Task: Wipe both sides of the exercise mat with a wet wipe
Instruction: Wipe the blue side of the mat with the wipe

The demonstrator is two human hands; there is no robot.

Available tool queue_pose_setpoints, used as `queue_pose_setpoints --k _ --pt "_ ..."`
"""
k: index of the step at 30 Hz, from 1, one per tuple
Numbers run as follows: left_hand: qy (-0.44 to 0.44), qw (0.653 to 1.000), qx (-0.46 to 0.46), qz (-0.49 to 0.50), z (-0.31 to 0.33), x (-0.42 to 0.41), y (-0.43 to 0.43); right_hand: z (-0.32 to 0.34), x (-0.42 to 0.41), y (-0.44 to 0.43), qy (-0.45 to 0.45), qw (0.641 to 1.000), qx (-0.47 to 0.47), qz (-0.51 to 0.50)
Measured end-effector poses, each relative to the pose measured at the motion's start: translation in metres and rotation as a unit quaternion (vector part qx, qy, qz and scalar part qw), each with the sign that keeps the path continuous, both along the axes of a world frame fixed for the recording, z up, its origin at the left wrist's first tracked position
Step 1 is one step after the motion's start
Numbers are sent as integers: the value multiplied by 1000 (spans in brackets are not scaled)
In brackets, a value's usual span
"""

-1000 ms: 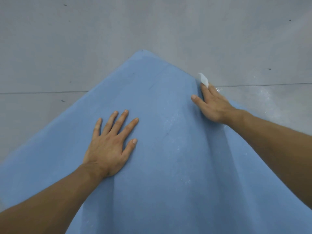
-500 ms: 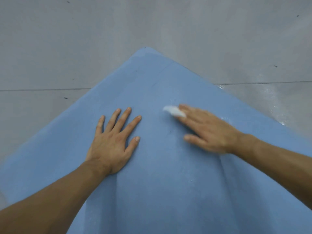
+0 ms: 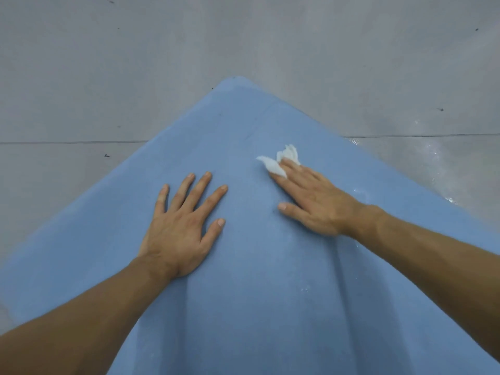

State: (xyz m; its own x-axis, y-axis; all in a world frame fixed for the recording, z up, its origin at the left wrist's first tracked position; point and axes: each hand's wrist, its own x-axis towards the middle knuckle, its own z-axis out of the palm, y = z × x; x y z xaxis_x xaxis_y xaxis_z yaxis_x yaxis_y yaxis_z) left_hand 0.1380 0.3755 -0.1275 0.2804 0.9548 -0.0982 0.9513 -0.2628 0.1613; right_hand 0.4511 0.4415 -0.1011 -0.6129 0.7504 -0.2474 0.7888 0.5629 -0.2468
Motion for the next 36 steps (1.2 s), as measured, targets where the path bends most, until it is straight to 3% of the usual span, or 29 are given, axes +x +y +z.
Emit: queue_pose_setpoints --k 4,7,11,15,19,24,29,33,36 --pt "-2 1000 1 0 0 -1 0 2 3 -53 -10 993 18 120" --pt "-7 1000 3 1 -1 -2 -1 3 21 -68 -23 987 23 155" --pt "-8 1000 2 2 -1 -2 0 4 64 -40 -43 998 34 -12" --pt "-6 1000 5 3 -2 -1 0 1 108 -16 -64 973 50 -218" --pt "-12 1000 4 3 -3 -1 0 -2 110 -17 -20 953 1 -301" --pt "-15 1000 5 2 -3 -1 1 5 63 -65 -4 995 4 -98" --pt "-15 1000 7 2 -3 -1 1 3 40 -124 -53 993 49 98" --pt "-17 1000 8 1 -4 -1 1 -3 58 -119 -23 992 53 110" --pt "-23 1000 8 0 -5 -1 1 -7 85 -85 -31 998 62 -12"
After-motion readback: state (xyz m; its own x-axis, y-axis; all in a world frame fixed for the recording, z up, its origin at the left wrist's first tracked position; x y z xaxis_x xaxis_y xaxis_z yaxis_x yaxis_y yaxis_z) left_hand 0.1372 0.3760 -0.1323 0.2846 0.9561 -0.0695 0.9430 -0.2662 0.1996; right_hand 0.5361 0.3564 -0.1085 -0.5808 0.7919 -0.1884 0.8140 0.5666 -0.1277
